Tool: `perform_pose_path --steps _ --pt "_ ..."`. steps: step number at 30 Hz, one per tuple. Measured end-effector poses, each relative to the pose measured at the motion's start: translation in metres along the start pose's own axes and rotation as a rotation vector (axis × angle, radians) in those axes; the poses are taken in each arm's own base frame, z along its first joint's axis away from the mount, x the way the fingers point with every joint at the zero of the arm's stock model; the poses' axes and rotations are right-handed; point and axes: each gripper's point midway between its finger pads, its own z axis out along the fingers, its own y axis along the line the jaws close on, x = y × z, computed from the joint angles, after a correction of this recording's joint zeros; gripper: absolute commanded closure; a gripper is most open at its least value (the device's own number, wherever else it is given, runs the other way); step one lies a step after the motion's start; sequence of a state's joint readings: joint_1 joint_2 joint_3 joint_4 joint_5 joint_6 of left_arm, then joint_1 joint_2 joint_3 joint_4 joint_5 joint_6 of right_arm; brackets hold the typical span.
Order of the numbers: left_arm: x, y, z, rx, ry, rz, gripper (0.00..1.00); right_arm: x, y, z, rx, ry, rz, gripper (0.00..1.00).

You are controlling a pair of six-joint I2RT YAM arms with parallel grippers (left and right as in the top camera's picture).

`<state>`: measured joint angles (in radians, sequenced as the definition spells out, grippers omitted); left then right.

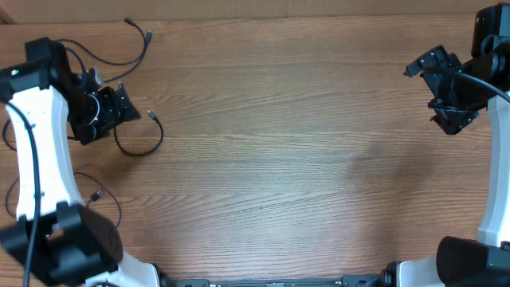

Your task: Untangle cables

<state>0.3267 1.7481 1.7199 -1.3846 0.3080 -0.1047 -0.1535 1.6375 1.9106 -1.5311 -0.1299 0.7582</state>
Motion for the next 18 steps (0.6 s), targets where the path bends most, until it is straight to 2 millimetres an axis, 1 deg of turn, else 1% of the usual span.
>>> perform_pose_path --steps 1,3,4,6,8,9,11,14,16,18 --pt "0.004 -0.01 -0.015 0.038 -0.033 0.032 0.09 0.0 0.0 0.0 -0.001 -0.001 0.0 0.0" --pt "0.011 -0.022 -0.038 0.07 -0.094 0.072 0.07 0.0 0.0 0.0 -0.001 -0.001 0.0 0.0" --pt "0.015 -0.027 -0.052 0.082 -0.133 0.093 0.03 0.0 0.0 0.0 -0.001 -0.001 0.0 0.0" --pt "0.028 -0.039 -0.087 0.102 -0.24 0.146 0.01 0.0 0.0 0.0 -0.001 -0.001 0.0 0.0" --pt "0.046 -0.049 -0.12 0.117 -0.341 0.19 0.0 0.0 0.0 0.0 0.0 0.0 0.0 0.0" --pt "0.055 -0.053 -0.134 0.121 -0.381 0.206 0.0 0.0 0.0 0.0 0.0 -0.001 0.0 0.0" --pt "0.079 -0.061 -0.161 0.134 -0.464 0.24 0.0 0.0 0.0 0.0 0.0 0.0 0.0 0.0" --pt "0.105 -0.066 -0.184 0.142 -0.541 0.269 0.0 -0.001 0.001 0.0 -0.005 -0.005 -0.001 0.0" --pt "0.119 -0.068 -0.195 0.148 -0.586 0.287 0.0 -0.004 0.005 0.0 -0.019 -0.018 -0.004 0.0" --pt "0.129 -0.07 -0.203 0.15 -0.616 0.298 0.0 -0.007 0.008 0.0 -0.032 -0.028 -0.006 0.0"
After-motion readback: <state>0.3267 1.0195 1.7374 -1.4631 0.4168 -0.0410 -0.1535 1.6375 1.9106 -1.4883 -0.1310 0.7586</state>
